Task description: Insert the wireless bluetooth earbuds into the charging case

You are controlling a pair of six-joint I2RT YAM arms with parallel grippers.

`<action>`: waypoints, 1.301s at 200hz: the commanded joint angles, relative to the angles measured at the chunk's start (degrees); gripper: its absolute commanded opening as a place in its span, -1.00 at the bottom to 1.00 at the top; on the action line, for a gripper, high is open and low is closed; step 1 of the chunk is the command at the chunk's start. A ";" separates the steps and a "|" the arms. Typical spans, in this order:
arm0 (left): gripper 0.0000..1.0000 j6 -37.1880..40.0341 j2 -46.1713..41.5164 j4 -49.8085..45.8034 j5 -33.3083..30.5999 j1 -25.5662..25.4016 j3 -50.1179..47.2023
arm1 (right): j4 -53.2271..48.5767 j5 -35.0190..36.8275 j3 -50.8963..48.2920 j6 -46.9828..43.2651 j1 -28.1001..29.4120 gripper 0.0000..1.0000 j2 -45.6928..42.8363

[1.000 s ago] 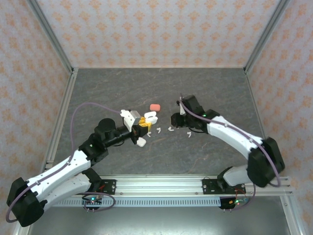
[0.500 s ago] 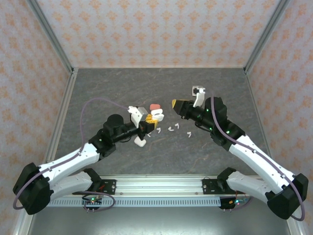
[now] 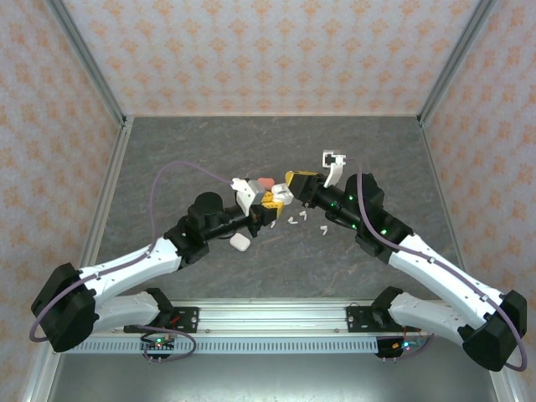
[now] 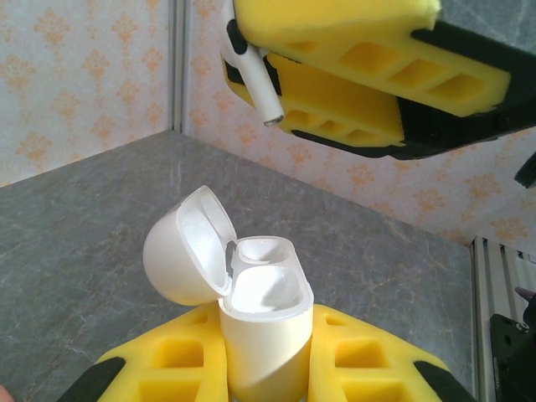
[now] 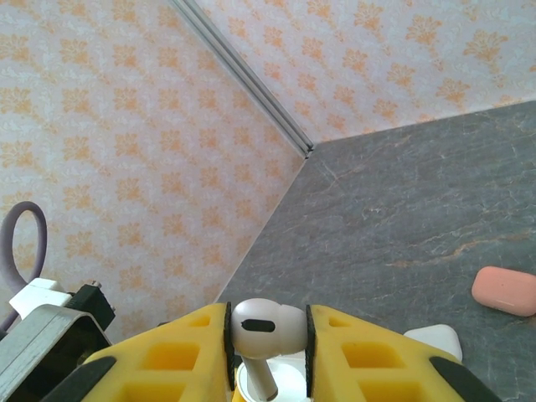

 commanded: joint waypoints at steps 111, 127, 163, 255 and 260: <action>-1.00 -0.75 2.73 5.13 -3.84 -1.36 4.02 | 0.51 3.30 -2.44 -1.12 2.73 -0.48 1.22; -1.00 -0.74 2.90 5.14 -3.89 -1.44 4.09 | 0.56 3.37 -2.34 -1.11 3.12 -0.48 1.73; -1.00 -0.77 2.85 5.12 -4.30 -1.55 3.94 | 0.51 3.28 -1.74 -1.58 4.14 -0.48 2.72; -1.00 -1.00 2.18 5.08 -6.64 -1.55 2.88 | 1.52 0.12 -1.30 -1.37 5.14 -0.48 3.18; -1.00 -1.00 2.27 5.13 -6.60 -1.54 2.88 | 1.55 0.05 -1.16 -1.46 5.19 -0.48 3.22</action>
